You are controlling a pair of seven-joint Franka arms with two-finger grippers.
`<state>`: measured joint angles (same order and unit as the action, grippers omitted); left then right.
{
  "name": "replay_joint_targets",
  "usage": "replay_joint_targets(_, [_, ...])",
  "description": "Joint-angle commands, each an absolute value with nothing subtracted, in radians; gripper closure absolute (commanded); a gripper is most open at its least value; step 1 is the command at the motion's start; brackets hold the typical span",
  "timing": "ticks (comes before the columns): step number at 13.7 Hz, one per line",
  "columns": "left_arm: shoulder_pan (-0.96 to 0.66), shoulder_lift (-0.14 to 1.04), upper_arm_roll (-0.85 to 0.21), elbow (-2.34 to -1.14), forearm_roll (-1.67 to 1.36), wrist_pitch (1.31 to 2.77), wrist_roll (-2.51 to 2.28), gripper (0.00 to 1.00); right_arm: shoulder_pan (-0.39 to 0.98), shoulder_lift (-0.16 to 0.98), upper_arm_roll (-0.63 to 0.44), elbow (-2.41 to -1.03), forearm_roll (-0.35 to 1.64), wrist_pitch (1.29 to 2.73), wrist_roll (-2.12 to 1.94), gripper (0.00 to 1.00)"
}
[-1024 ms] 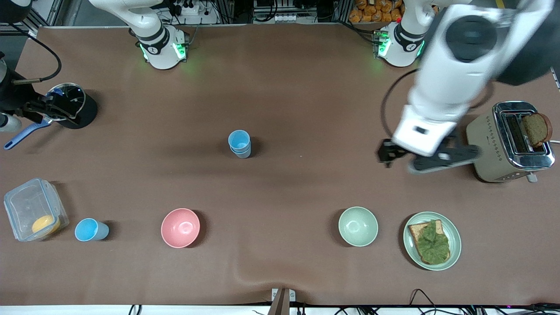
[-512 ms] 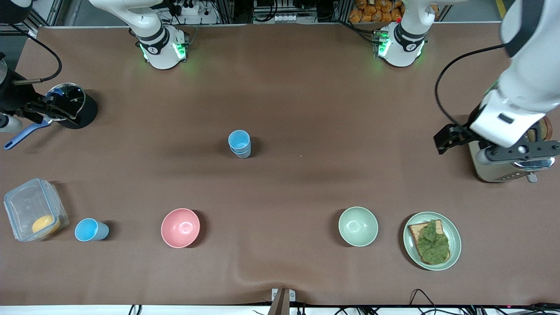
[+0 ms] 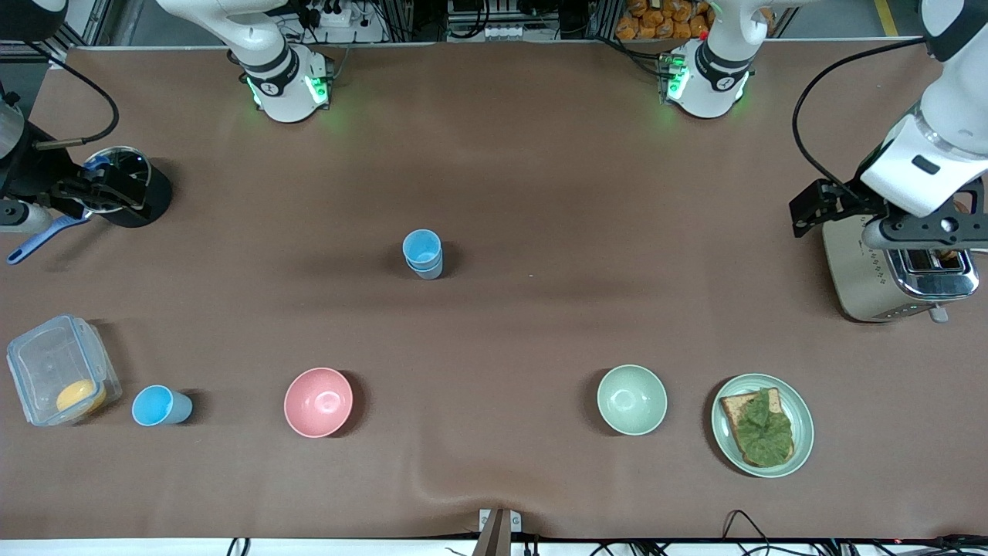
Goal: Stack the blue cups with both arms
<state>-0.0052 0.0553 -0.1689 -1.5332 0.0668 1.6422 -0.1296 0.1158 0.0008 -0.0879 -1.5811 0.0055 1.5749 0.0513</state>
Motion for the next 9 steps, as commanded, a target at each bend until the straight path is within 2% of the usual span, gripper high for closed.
replay_joint_targets(1, [-0.005, 0.021, -0.152, -1.565, 0.037, 1.664, -0.072, 0.0, 0.124, -0.003, -0.092, -1.58, -0.012, 1.569, 0.057, 0.0])
replay_joint_targets(6, [-0.009, 0.02, -0.147, -1.563, 0.04, 1.657, -0.074, 0.0, 0.124, -0.005, -0.092, -1.58, -0.012, 1.568, 0.057, 0.0])
replay_joint_targets(9, [-0.009, 0.015, -0.144, -1.549, 0.021, 1.6, -0.074, 0.0, 0.121, -0.005, -0.092, -1.582, -0.012, 1.566, 0.057, 0.0])
